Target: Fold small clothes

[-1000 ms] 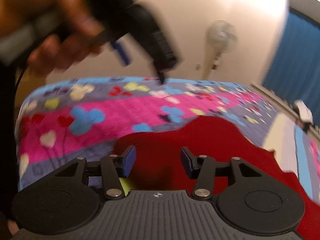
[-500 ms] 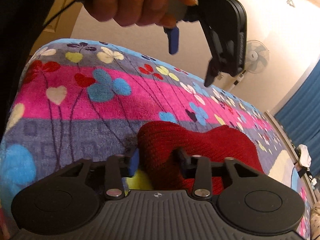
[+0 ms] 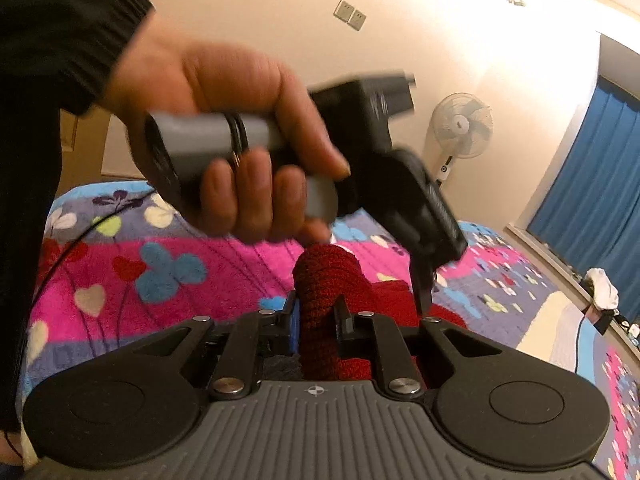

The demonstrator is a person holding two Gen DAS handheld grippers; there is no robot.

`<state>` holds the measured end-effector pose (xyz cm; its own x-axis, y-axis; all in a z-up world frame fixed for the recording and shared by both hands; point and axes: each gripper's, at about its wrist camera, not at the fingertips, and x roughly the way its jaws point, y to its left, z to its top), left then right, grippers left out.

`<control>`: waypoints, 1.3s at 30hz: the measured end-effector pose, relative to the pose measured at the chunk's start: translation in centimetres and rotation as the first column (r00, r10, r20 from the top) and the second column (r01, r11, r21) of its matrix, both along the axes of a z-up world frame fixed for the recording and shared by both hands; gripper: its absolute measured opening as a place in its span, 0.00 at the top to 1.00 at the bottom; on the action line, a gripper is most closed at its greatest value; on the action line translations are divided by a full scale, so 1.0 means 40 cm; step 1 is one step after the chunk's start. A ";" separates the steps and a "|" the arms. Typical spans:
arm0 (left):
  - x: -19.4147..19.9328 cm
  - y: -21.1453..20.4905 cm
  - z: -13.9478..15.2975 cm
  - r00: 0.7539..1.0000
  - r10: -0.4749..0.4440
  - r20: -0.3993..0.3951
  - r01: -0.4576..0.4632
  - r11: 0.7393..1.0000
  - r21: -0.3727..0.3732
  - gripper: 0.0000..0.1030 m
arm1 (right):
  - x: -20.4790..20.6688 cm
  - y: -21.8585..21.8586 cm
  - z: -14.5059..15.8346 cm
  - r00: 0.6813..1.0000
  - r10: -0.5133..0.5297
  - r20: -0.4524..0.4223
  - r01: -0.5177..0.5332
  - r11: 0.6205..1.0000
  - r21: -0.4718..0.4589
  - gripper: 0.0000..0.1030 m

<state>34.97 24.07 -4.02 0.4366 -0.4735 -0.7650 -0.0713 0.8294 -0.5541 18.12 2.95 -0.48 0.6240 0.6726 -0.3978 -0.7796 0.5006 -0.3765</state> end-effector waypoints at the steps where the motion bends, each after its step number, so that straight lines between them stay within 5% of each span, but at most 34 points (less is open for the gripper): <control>1: 0.013 -0.006 -0.013 1.000 -0.009 -0.010 0.009 1.000 -0.010 0.09 | -0.004 -0.003 -0.001 1.000 0.000 0.001 0.000 1.000 0.002 0.85; 5: 0.059 -0.036 -0.054 0.999 -0.039 -0.026 0.038 0.999 -0.037 0.14 | -0.007 -0.008 0.002 1.000 -0.010 -0.006 0.010 1.000 0.022 0.85; 10: 0.085 -0.064 -0.062 0.997 -0.076 0.010 0.076 0.996 -0.044 0.53 | 0.006 -0.010 0.006 1.000 -0.024 -0.017 0.025 0.998 0.055 0.85; 16: 0.045 -0.030 0.010 0.992 -0.065 0.111 0.071 0.996 -0.045 0.68 | -0.002 0.009 0.016 1.000 -0.010 -0.016 0.011 0.998 0.063 0.85; 22: -0.064 0.092 0.105 0.988 0.014 0.154 -0.012 1.000 -0.015 0.69 | -0.060 0.072 0.078 0.999 0.042 0.007 -0.042 0.993 0.108 0.85; 26: -0.171 0.170 0.172 0.982 0.082 0.172 -0.086 0.996 0.017 0.69 | -0.100 0.092 0.143 0.995 0.084 -0.052 -0.073 0.979 0.190 0.85; 31: -0.253 0.112 0.230 0.973 0.090 0.211 -0.114 0.988 0.101 0.67 | -0.101 0.012 0.202 0.978 0.130 -0.162 -0.086 0.963 0.257 0.86; 36: -0.295 0.022 0.243 0.958 0.077 0.276 -0.112 0.987 0.113 0.39 | -0.022 -0.194 0.217 0.949 0.006 -0.315 0.099 0.944 0.316 0.87; 39: -0.334 -0.010 0.284 0.911 0.099 0.400 -0.129 0.991 0.048 0.28 | 0.053 -0.362 0.175 0.872 -0.114 -0.476 0.314 0.877 0.364 0.87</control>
<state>21.62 23.67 7.36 0.7582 -0.3531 -0.5482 0.0453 0.8672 -0.4960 20.23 -11.54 6.51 0.6055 0.7041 -0.3710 -0.6642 0.7039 0.2517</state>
